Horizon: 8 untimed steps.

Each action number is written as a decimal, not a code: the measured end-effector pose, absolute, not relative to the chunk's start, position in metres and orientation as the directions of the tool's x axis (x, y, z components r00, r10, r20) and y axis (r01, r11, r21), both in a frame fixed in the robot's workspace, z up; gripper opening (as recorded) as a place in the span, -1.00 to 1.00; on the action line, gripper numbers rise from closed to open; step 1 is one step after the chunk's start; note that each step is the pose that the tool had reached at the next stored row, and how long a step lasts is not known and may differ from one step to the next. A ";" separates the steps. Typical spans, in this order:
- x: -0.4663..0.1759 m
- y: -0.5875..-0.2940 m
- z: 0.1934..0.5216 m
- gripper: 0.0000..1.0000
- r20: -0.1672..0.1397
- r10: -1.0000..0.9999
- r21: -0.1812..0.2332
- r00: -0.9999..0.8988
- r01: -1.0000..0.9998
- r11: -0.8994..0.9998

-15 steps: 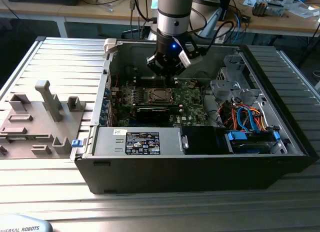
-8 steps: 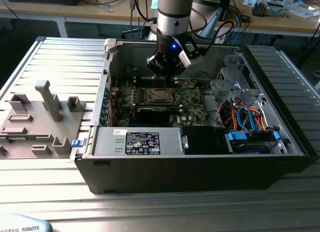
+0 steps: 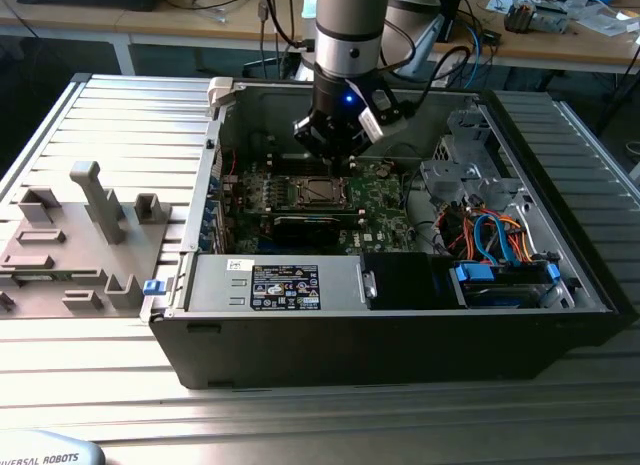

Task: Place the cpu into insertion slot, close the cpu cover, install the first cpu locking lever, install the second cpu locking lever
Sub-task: 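Install the second cpu locking lever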

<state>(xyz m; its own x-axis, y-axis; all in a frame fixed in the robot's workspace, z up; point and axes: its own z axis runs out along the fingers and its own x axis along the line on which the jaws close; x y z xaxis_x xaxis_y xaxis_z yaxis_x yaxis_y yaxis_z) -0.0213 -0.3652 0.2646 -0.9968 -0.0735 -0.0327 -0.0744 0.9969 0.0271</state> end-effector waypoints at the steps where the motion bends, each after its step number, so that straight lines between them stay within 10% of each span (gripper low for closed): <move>1: -0.021 -0.366 0.265 -0.79 -0.033 -0.074 0.027 -0.997 -0.074 0.997; 8: -0.021 -0.371 0.264 -0.79 -0.033 -0.074 0.028 -0.997 -0.074 0.997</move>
